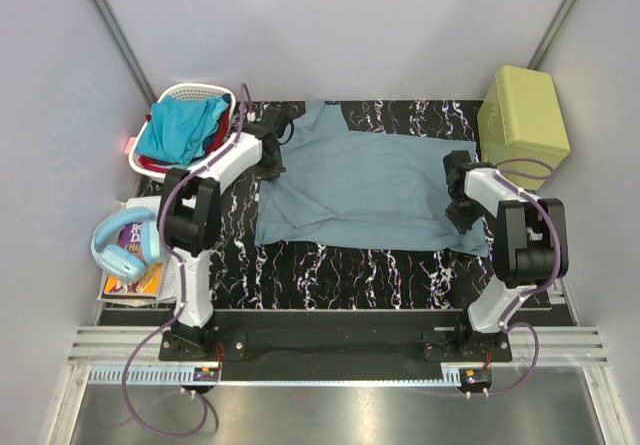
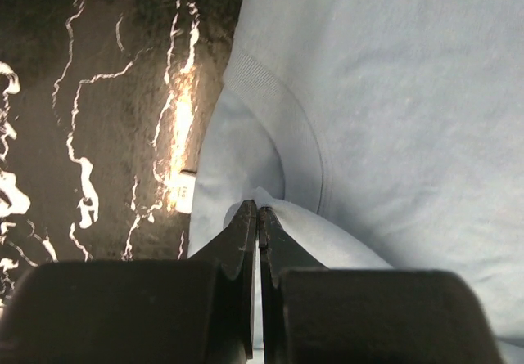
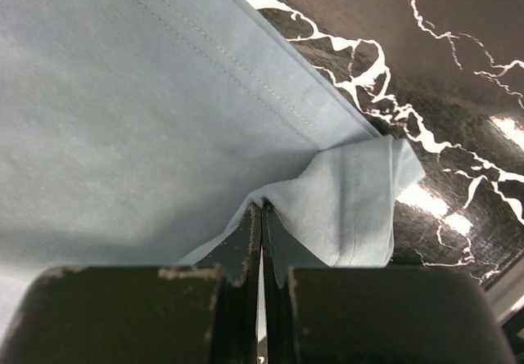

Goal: Fold and stack the t-shirts
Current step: Fold the flattened tshirt in 1/3 of the way

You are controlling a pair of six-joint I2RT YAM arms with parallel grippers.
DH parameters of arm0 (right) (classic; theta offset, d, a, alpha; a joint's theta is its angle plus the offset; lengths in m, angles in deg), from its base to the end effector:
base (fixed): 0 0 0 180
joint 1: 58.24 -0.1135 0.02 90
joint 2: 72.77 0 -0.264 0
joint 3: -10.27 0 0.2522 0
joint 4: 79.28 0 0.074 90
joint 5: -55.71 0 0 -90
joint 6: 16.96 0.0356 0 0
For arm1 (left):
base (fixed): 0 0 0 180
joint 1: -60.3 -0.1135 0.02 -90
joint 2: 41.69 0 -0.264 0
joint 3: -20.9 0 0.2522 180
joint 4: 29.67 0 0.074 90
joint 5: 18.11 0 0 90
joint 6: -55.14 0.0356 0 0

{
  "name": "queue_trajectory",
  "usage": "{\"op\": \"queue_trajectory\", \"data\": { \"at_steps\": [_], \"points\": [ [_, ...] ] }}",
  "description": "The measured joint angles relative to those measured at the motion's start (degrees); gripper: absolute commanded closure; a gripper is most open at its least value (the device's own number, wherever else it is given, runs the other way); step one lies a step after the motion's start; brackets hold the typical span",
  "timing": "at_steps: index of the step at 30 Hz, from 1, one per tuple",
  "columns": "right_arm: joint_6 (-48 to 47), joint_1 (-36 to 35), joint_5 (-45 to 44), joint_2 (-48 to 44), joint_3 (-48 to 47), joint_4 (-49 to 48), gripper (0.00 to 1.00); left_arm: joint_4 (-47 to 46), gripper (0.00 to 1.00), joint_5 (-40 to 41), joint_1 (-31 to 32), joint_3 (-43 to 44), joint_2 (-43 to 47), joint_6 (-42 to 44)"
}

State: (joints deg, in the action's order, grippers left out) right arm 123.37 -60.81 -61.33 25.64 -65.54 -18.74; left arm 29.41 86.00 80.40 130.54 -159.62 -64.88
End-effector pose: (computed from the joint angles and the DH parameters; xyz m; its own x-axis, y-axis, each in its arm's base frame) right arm 0.3045 -0.0025 0.1728 -0.6221 0.6584 -0.4237 0.7726 0.6038 -0.1962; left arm 0.4115 -0.1413 0.2102 -0.8732 -0.1971 -0.4457 -0.2214 0.9752 0.0023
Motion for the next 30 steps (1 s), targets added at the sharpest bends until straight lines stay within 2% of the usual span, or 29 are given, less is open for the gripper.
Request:
{"op": "queue_trajectory", "data": {
  "at_steps": [1, 2, 3, 4, 5, 6, 7, 8, 9, 11, 14, 22, 30],
  "points": [
    [0.0, 0.0, 0.0, 0.46, -0.11, -0.2, 1.0, -0.02, 0.98, 0.0, -0.02, 0.39, -0.42, 0.07],
    [0.0, 0.0, 0.0, 0.74, -0.13, -0.39, 0.96, 0.0, 0.86, -0.13, -0.04, 0.7, -0.76, 0.09],
    [-0.04, 0.0, 0.0, 0.94, -0.13, -0.55, 0.92, -0.04, 0.81, -0.22, -0.04, 0.87, -0.98, 0.11],
    [-0.11, 0.0, 0.0, 0.98, -0.13, -0.55, 0.82, -0.11, 0.75, -0.2, -0.04, 0.87, -1.07, 0.33],
    [-0.22, 0.0, -0.09, 0.92, -0.13, -0.61, 0.78, 0.0, 0.66, -0.22, -0.04, 0.87, -1.07, 0.11],
    [-0.44, 0.0, -0.17, 0.63, -0.11, -0.7, 0.73, -0.2, 0.4, -0.15, -0.04, 0.83, -1.03, 0.11],
    [-0.61, 0.0, -0.39, 0.26, -0.04, -0.7, 0.66, -0.63, 0.26, -0.13, -0.04, 0.61, -0.74, 0.17],
    [-0.94, 0.0, -0.55, -0.59, 0.22, -0.81, 0.63, -1.31, 0.17, 0.11, -0.04, 0.02, -0.13, 0.28],
    [-1.11, 0.0, -0.63, -1.88, 0.57, -0.9, 0.59, -1.86, 0.01, 0.39, -0.02, -0.74, 0.74, 0.07],
    [-1.64, -0.35, -1.14, -5.31, 1.14, -0.72, 0.5, -2.14, 0.01, 1.29, 0.13, -2.23, 3.52, 0.0],
    [-2.16, -1.51, -3.08, -10.56, 1.29, -0.28, 0.43, -2.71, 0.01, 2.71, 0.66, -3.65, 9.49, -0.2],
    [-2.8, -5.42, -4.31, -17.38, 1.57, 1.53, 0.43, -7.76, 0.01, 3.5, 6.6, -10.14, 25.64, -0.42],
    [-2.84, -10.05, 0.61, -20.65, 7.76, 1.51, 0.43, -9.35, 0.01, 0.02, 16.26, -23.1, 24.0, -2.75]
  ]
}}
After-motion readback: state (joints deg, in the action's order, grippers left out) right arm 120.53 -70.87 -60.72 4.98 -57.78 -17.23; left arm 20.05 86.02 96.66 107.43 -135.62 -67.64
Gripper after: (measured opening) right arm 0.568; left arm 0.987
